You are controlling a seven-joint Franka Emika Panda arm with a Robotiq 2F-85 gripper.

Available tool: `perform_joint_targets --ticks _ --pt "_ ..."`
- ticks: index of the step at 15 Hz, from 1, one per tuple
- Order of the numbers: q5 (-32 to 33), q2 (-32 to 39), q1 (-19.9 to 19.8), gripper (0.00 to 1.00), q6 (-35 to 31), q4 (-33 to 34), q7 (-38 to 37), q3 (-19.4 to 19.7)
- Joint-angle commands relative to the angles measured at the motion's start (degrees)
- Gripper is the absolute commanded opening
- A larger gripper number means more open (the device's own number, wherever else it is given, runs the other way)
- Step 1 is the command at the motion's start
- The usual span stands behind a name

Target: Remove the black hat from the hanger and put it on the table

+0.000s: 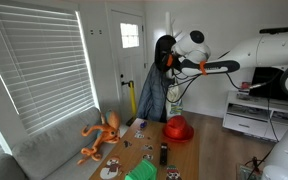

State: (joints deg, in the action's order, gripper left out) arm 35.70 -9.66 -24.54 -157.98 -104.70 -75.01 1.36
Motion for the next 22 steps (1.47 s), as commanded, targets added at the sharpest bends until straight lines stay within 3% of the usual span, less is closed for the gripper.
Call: perform_joint_targets --ticks 1,6,11,12,15,20,22 --pt "-1.29 -1.83 1.09 0.02 -4.51 -1.77 1.02 -0.02" --pt "-9.44 -3.61 6.12 0.02 -7.95 -4.62 8.87 1.20" --pt "-30.51 -7.22 17.75 0.02 -2.97 -8.39 27.72 5.41" --pt "-35.25 -7.99 20.37 0.02 -0.04 -8.62 31.95 6.47" --pt "-44.21 -8.92 20.53 0.02 12.59 -6.78 39.13 5.60" --pt "-47.25 -7.57 18.77 0.02 34.67 -3.21 43.80 5.75" --pt "-49.26 -6.15 19.28 0.02 40.68 -2.59 48.31 6.74"
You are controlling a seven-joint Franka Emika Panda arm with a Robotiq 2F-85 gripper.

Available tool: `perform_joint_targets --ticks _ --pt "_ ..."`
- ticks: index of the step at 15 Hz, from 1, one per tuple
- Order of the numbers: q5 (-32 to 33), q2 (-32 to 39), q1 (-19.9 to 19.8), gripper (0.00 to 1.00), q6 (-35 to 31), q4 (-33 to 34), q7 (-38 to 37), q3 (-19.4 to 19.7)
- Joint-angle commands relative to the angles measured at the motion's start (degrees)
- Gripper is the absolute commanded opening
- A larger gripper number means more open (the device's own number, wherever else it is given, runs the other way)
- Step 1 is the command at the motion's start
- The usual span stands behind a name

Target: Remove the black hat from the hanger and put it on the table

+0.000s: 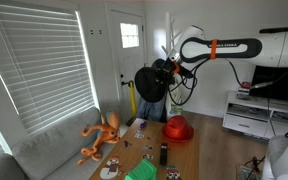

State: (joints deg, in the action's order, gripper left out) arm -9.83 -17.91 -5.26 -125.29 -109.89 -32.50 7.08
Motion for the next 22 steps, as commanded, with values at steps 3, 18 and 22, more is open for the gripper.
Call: perform_joint_targets --ticks 3,18,22 --pt "-5.60 4.06 0.10 0.02 16.02 3.11 12.07 1.56" --pt "-14.23 21.26 -1.39 0.02 36.97 13.42 36.14 1.72" --pt "-14.70 22.09 -2.20 0.45 35.25 14.39 36.04 1.63"
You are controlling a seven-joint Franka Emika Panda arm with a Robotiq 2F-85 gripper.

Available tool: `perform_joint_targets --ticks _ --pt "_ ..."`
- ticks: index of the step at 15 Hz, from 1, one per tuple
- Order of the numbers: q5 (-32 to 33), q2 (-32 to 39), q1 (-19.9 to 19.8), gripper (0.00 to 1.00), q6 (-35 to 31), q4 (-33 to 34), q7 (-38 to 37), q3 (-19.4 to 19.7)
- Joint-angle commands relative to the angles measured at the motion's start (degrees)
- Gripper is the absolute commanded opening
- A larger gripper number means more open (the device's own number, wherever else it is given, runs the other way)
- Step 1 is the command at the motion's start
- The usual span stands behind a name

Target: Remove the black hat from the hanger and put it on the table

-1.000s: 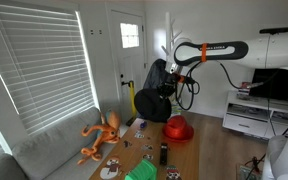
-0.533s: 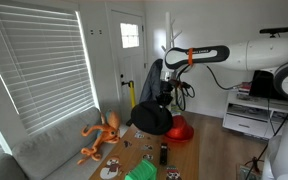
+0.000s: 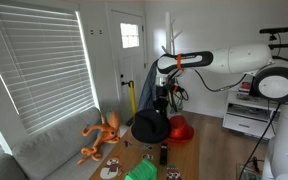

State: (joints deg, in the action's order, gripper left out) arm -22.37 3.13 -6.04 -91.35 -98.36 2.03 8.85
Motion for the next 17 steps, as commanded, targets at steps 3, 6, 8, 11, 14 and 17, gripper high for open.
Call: perform_joint_targets --ticks 3,6,8,11,14,17 --pt "-3.05 0.22 -1.86 0.66 0.72 3.64 1.74 -0.25" --pt "-1.36 -1.76 -1.90 0.86 -0.86 4.05 0.93 -0.28" --pt "-0.02 -4.66 -1.81 0.98 -2.42 3.29 0.84 -0.26" --pt "2.85 -8.55 -1.61 1.00 -5.19 2.36 0.65 -0.26" --pt "7.13 -11.99 -1.41 1.00 -7.74 1.52 0.94 -0.47" --pt "6.64 -10.43 -1.28 1.00 -6.50 4.22 0.73 0.13"
